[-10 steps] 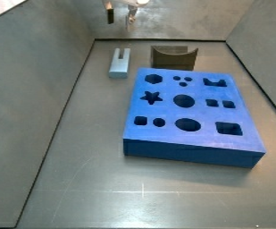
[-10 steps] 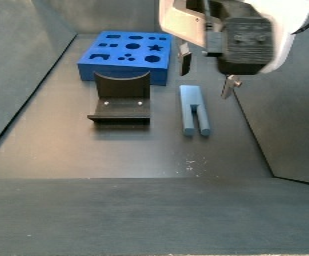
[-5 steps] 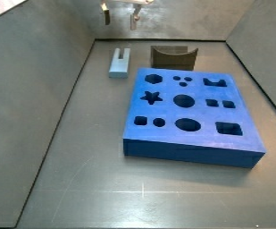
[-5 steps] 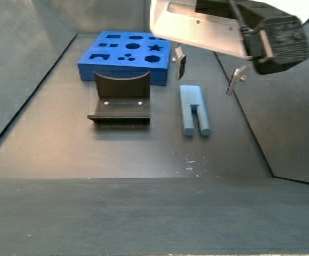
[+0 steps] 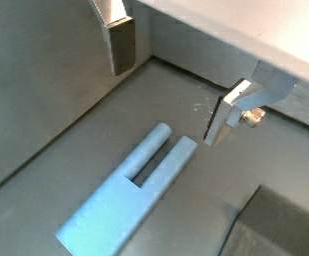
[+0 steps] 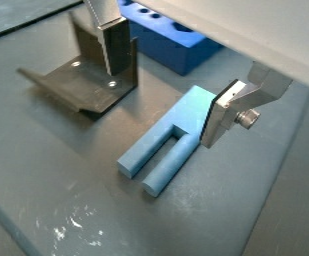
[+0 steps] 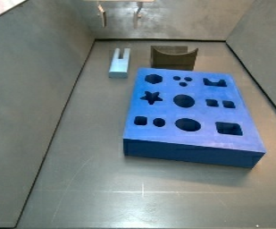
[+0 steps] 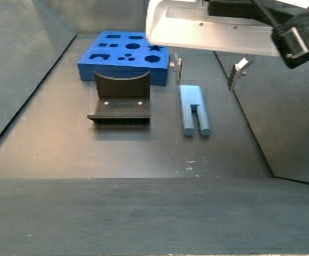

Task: Pick up the square-circle object. Move up. Rotate the square-circle object. Place the square-circle object on the fixture. Regrasp the square-circle object. Move to above the board. Insert the square-circle object.
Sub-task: Rotate the square-circle object.

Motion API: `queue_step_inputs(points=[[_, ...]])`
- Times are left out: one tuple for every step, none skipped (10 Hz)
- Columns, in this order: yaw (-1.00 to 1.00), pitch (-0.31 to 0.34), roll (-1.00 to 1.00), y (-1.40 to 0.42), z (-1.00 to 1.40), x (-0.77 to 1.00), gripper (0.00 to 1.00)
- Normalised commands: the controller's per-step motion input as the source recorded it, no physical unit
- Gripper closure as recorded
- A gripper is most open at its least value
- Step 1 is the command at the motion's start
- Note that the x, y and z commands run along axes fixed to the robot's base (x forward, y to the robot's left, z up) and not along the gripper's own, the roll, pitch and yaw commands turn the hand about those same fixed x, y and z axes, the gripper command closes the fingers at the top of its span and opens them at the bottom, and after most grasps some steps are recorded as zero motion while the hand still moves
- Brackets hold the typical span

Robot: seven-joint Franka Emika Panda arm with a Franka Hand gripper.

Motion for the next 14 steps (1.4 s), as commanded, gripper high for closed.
queue_step_inputs(points=[[0.45,0.008,0.00,0.00,-0.04,0.03,0.00],[0.30,0.008,0.00,0.00,-0.04,0.03,0.00],[0.00,0.000,0.00,0.00,-1.00,0.00,0.00],[-0.05,-0.010,0.00,0.00,-1.00,0.01,0.00],[-0.05,-0.029,0.01,0.00,-1.00,0.02,0.00],[-0.04,-0.032,0.01,0.01,-1.00,0.02,0.00],[-0.04,-0.031,0.01,0.01,-1.00,0.02,0.00],[-0.03,-0.030,0.00,0.01,-1.00,0.03,0.00],[-0.02,-0.025,0.00,0.01,-1.00,0.04,0.00],[-0.02,-0.028,0.00,0.01,-0.85,0.05,0.00],[-0.02,-0.026,0.00,0.01,-0.76,0.05,0.00],[-0.02,-0.030,0.00,0.01,-0.58,0.04,0.00],[-0.02,-0.036,0.00,0.01,-0.41,0.04,0.00],[-0.02,-0.037,0.00,0.01,-0.28,0.03,0.00]])
